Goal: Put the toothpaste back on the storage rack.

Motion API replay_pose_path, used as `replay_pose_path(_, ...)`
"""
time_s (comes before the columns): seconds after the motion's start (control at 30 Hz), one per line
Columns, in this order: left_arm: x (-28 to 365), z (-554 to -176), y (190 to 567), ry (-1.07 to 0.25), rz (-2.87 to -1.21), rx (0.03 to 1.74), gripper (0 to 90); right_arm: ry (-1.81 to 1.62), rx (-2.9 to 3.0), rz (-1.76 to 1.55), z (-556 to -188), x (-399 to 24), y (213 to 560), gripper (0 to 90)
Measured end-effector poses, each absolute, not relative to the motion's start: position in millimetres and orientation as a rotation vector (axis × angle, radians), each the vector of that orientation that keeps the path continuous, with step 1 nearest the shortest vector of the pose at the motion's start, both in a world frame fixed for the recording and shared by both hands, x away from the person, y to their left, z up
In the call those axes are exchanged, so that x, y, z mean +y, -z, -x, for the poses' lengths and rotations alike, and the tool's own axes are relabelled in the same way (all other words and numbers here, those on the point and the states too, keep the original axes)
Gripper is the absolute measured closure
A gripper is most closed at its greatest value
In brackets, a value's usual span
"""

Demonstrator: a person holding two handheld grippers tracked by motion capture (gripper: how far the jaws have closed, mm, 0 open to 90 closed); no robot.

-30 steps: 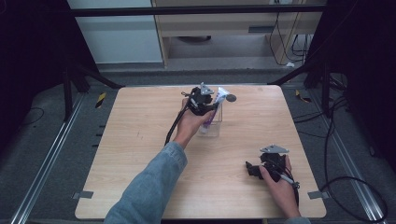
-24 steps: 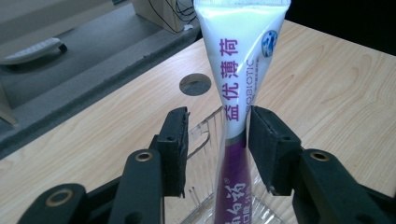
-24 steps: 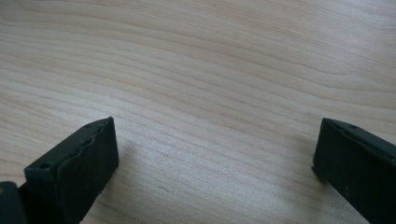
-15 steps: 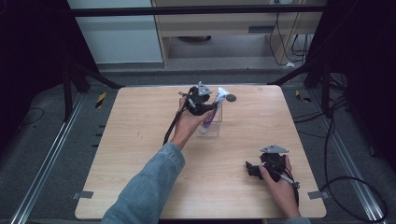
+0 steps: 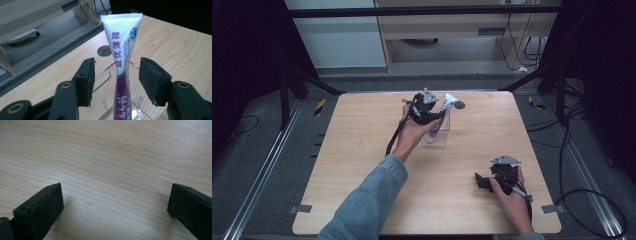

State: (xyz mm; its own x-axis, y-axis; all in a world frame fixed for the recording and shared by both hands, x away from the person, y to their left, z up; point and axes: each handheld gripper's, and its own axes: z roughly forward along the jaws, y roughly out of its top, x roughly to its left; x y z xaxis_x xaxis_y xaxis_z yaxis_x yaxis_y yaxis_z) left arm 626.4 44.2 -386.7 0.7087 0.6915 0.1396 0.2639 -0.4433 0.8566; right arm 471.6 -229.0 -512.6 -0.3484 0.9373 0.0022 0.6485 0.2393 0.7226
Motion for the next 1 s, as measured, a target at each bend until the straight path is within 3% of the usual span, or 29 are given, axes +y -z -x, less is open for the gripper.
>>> replay_pose_path(0.63,48.3,-595.6,373.5,-0.563,-2.124,0.675,12.5,-0.894,2.084,-1.449,-471.6,-229.0,512.7,0.3)
replay_pose_path(1.0,48.9,-573.6,372.5,-0.504,-2.151,0.639,7.8,-0.895,2.083,-1.451,-471.6,-229.0,512.7,0.3)
